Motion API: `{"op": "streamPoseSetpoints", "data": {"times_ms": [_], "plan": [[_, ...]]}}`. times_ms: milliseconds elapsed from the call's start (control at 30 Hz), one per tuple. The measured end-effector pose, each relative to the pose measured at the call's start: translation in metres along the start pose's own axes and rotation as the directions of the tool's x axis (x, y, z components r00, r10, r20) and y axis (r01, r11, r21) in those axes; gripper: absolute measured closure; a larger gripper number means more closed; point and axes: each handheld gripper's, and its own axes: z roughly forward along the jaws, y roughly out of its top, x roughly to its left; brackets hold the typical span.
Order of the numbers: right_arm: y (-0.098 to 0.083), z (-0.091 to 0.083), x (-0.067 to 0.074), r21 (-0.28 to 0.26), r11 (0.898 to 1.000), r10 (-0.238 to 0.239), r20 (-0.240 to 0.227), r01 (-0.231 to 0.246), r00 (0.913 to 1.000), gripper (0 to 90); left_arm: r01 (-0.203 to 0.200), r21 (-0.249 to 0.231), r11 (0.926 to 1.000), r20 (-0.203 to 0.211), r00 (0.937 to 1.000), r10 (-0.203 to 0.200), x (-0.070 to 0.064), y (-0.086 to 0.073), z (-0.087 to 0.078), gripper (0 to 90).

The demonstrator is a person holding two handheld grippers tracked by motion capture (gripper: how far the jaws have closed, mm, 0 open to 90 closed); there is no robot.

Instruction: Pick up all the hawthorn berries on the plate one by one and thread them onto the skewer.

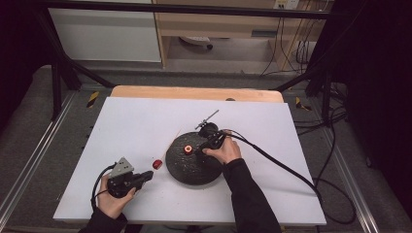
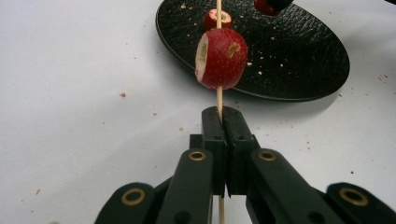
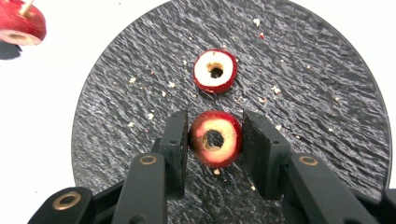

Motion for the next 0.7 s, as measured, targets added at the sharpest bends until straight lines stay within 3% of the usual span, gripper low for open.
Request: {"op": "streamPoseSetpoints", "data": {"times_ms": [200,333,567,700], "plan": [[-0.006,-0.009,0.002,-0.066,0.998,0.021,-0.012,-0.022,0.9997,62.7,0.0,-0.003,1.0,0.0,1.0,0.0,0.0,0.0,0.0,88.8],[-0.012,-0.014,0.004,-0.139,0.989,0.048,-0.034,-0.052,0.9983,62.8,-0.001,-0.003,1.0,0.001,1.0,0.001,-0.001,0.0,0.0,88.8],[-0.024,-0.016,0.005,-0.251,0.963,0.08,-0.07,-0.096,0.9943,62.9,-0.001,-0.005,1.0,0.0,1.0,0.001,-0.002,0.0,0.0,88.8],[-0.031,-0.018,0.006,-0.31,0.941,0.108,-0.097,-0.133,0.9894,63.0,-0.003,-0.006,1.0,0.003,1.0,0.003,-0.003,0.0,0.0,88.8]]}}
